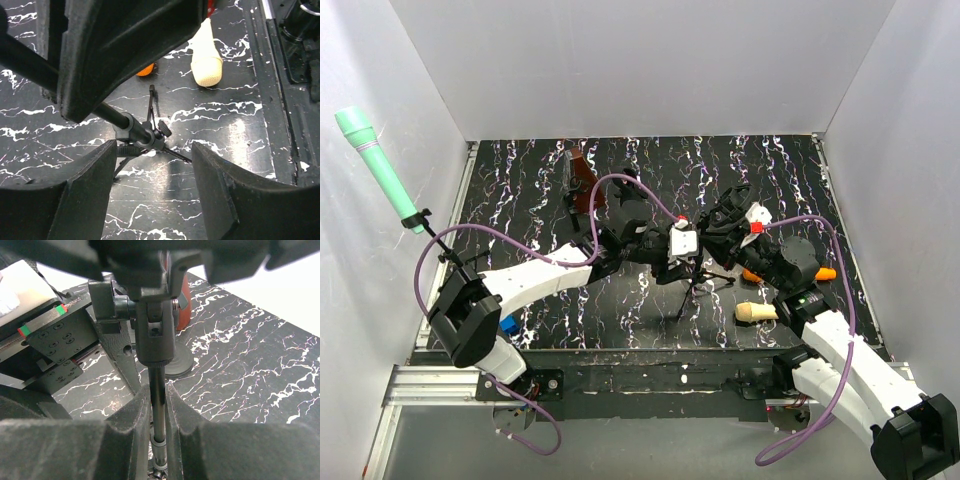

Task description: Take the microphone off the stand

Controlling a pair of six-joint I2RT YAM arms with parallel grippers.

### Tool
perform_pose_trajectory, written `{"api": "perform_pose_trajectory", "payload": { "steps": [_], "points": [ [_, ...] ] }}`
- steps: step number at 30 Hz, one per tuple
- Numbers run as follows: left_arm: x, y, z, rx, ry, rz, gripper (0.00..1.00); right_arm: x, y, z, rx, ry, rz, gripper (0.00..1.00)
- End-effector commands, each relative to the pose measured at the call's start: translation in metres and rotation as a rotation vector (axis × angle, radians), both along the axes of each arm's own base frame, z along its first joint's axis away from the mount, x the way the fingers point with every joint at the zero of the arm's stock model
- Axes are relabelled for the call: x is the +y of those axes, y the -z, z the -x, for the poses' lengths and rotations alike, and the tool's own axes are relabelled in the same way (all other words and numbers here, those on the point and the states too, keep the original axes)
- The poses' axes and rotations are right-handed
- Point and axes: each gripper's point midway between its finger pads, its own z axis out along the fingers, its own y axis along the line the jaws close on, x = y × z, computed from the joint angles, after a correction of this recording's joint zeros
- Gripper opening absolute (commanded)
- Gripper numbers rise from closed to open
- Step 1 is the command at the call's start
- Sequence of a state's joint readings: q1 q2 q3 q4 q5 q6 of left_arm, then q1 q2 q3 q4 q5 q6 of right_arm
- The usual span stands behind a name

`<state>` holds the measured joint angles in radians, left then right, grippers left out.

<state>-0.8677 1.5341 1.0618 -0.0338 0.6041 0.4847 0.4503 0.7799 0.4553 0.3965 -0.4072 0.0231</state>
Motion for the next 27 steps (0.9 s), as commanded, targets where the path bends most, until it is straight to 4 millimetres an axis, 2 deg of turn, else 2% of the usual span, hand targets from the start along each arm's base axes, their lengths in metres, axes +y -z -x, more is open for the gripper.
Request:
{"api": "perform_pose_trajectory", "payload": {
  "steps": [1,10,16,23,27],
  "points": [
    [-0.003,0.004,-0.008,-0.051,-0.028,0.008,0.59,-0.013,0.097,0.017,0.319,0.03,0.155,0.01],
    [0.002,0.028,0.001,-0.049,-0.01,-0.041,0.56,-0.015,0.1,0.018,0.326,0.035,0.165,0.01],
    [-0.006,0.044,0.007,-0.016,0.009,-0.04,0.55,-0.016,0.102,0.018,0.33,0.041,0.167,0.01],
    [-0.017,0.065,-0.001,-0.02,-0.031,-0.024,0.55,-0.016,0.103,0.018,0.341,0.044,0.168,0.01],
    [-0.013,0.073,-0.007,-0.034,-0.068,-0.035,0.56,-0.016,0.104,0.02,0.345,0.038,0.167,0.01]
  ]
}}
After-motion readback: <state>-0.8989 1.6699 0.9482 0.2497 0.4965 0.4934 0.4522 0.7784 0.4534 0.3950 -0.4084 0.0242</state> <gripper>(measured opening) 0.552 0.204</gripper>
